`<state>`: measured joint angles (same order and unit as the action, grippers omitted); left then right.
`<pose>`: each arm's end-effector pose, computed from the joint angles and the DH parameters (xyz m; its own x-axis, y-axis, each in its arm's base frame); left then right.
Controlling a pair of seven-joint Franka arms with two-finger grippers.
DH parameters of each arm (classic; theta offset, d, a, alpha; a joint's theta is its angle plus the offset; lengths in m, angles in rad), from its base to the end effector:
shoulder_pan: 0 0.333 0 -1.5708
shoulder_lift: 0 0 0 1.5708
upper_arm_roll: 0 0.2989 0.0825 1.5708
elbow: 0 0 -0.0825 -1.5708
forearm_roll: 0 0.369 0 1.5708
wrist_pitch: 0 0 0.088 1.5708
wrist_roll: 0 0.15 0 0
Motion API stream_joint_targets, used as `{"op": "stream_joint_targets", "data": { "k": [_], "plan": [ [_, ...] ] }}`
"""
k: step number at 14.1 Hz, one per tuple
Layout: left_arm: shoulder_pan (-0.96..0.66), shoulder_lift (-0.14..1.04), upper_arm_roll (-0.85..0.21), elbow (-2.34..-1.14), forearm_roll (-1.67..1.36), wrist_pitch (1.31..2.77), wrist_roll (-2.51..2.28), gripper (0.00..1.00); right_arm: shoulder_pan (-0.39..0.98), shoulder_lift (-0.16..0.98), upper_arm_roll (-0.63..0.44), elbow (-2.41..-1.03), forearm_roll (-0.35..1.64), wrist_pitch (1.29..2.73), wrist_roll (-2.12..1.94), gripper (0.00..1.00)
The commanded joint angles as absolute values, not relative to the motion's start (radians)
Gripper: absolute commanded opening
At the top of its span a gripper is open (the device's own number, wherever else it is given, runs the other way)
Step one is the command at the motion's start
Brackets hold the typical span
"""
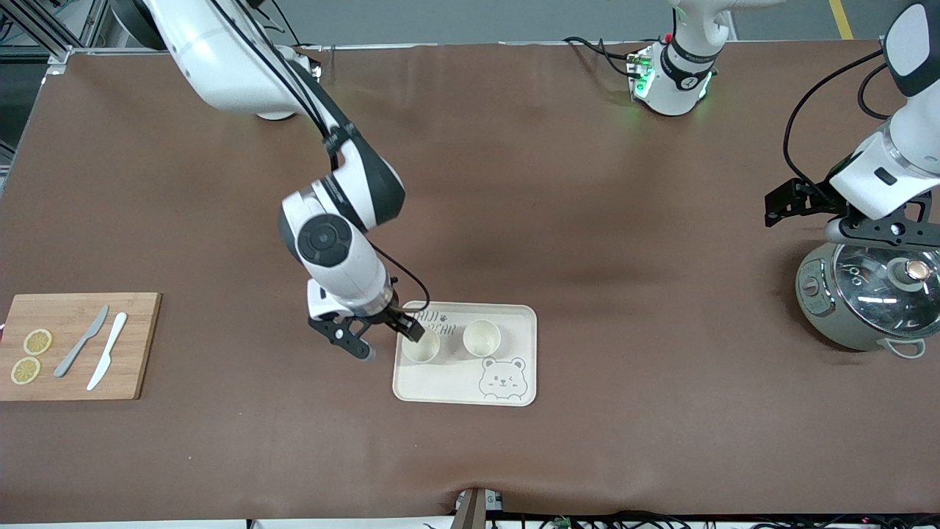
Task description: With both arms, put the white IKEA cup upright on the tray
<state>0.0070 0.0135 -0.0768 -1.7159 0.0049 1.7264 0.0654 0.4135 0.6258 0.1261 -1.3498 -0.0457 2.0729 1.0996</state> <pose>0.5502 -0.0376 0.5037 0.9908 -0.1355 -0.0032 -0.1355 -0.9908 -0.0036 0.6242 0.3505 0.3192 0.8426 -0.5382 0.0180 -0.5337 -0.8391 -0.1051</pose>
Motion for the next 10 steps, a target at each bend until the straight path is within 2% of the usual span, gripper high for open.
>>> {"op": "stream_joint_targets", "data": {
  "k": [1, 6, 10],
  "plan": [
    [0.017, -0.002, -0.081, -1.727, -0.005, 1.726, 0.061, 1.0, 0.341, 0.485, 0.155, -1.385, 0.032, 1.921, 0.981, 1.0],
    [0.014, 0.0, -0.083, -1.727, 0.002, 1.717, 0.075, 1.0, 0.123, 0.258, 0.152, -1.384, 0.106, 1.553, 0.649, 1.0],
    [0.014, 0.0, -0.083, -1.727, -0.002, 1.715, 0.071, 1.0, -0.03, 0.169, 0.146, -1.394, 0.097, 1.431, 0.436, 1.0]
  ]
}}
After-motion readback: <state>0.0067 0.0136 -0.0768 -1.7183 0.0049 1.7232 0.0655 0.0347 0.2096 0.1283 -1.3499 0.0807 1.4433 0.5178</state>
